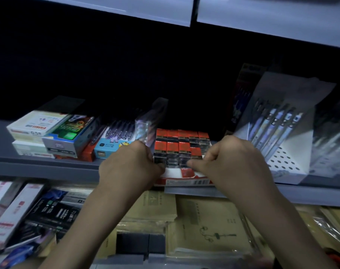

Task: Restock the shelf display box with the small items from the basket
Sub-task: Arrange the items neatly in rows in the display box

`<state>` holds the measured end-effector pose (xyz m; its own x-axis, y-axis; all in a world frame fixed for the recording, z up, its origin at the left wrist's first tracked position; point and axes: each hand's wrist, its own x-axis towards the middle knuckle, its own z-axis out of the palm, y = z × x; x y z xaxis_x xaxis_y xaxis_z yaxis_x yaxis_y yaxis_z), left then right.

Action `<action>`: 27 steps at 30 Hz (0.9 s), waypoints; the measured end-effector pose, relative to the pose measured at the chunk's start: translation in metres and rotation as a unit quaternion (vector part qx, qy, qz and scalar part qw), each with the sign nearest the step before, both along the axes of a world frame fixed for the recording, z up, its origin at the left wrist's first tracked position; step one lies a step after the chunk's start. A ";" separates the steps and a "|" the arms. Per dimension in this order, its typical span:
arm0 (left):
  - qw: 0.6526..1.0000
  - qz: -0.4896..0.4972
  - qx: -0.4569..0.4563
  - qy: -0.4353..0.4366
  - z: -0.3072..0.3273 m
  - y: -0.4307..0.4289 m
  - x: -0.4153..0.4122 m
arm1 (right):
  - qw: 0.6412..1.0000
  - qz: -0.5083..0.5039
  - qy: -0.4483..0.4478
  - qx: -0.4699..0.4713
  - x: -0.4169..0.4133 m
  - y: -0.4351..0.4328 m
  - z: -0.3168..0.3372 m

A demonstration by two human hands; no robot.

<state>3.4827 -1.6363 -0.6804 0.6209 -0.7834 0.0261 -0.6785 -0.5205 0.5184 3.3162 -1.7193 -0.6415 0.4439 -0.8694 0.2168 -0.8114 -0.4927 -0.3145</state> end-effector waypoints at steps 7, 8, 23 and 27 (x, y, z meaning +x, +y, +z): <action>0.998 -0.006 -0.033 0.059 -0.003 0.001 0.002 | 0.983 -0.028 0.105 0.145 0.021 -0.006 0.012; 0.997 -0.007 -0.036 0.066 -0.003 0.001 0.003 | 0.982 -0.024 0.099 0.160 0.022 -0.007 0.012; 0.998 -0.011 -0.038 0.052 -0.006 0.003 0.003 | 0.983 -0.003 0.046 0.177 0.016 -0.004 0.010; 0.998 -0.006 -0.047 0.052 -0.005 0.003 0.003 | 0.982 -0.002 -0.003 0.191 0.003 -0.009 0.025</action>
<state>3.4860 -1.6336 -0.6857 0.6147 -0.7879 0.0352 -0.6243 -0.4588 0.6323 3.3191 -1.7285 -0.6166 0.4394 -0.8898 -0.1234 -0.8109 -0.3338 -0.4805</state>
